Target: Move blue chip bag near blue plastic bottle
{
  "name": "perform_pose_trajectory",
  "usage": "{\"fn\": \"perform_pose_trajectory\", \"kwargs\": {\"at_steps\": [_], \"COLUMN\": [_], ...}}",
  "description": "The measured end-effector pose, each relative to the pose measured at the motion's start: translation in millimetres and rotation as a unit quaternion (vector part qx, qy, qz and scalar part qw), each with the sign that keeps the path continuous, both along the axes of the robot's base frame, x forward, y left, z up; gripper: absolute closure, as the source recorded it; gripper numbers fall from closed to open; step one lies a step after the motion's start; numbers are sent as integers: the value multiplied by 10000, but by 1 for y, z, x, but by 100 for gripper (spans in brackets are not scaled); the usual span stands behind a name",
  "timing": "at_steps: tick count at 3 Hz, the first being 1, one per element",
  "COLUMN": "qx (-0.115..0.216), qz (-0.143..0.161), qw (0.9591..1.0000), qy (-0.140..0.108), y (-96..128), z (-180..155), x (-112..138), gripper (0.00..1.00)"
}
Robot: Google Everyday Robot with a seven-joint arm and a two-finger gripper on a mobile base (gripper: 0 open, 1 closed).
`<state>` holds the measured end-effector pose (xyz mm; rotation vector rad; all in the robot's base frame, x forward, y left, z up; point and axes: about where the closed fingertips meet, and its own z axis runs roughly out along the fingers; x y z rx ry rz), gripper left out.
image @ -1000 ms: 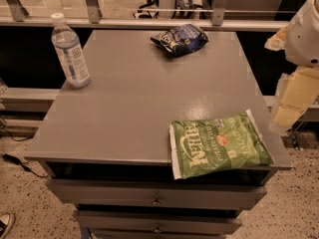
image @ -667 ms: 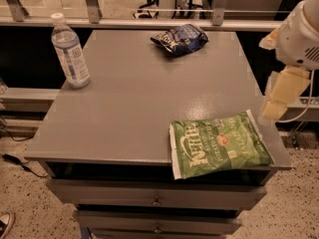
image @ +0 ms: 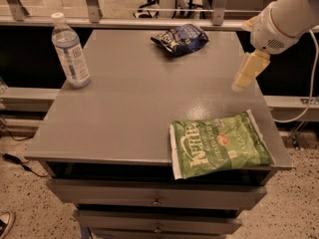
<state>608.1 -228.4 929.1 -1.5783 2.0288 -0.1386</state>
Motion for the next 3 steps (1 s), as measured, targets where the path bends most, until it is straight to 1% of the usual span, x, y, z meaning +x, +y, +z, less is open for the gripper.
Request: {"fn": "perform_pose_trajectory", "kwargs": {"at_steps": [1,2,3], "qx": [384,384,715], "qz": [21,21,-231], "qw": [9977,9977,9954], "qy": [-549,-549,-587], "y": [3,3,16], "z": [5,5,-4], "x": [65,65,73], "gripper": [0,0,0]}}
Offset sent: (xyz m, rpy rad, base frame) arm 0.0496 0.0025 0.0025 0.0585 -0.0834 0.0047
